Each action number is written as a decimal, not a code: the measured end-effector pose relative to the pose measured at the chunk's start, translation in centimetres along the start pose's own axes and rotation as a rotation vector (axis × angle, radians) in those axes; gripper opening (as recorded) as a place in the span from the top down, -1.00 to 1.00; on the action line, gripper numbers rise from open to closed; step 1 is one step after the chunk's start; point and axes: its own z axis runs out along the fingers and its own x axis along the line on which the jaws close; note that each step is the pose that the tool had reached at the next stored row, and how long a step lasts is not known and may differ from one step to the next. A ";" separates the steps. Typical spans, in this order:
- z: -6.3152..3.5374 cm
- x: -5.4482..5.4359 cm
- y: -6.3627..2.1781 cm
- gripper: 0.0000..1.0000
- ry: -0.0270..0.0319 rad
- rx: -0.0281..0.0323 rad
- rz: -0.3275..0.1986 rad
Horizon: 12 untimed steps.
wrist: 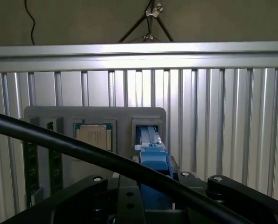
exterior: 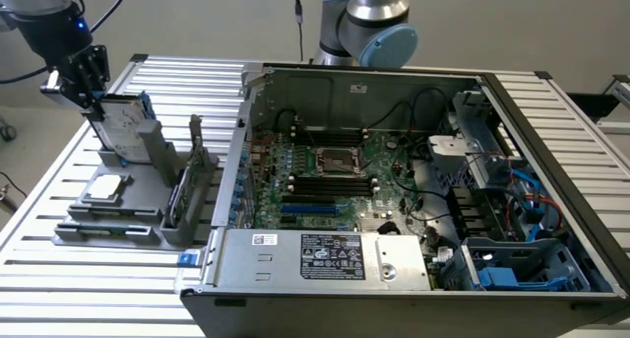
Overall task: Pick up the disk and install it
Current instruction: 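Pick up the disk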
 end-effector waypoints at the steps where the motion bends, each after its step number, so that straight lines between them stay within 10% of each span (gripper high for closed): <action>1: 0.00 0.0 0.00 0.35 0.0000 0.0000 0.000; 12: 0.00 0.0 0.00 0.35 -0.0003 0.0002 -0.002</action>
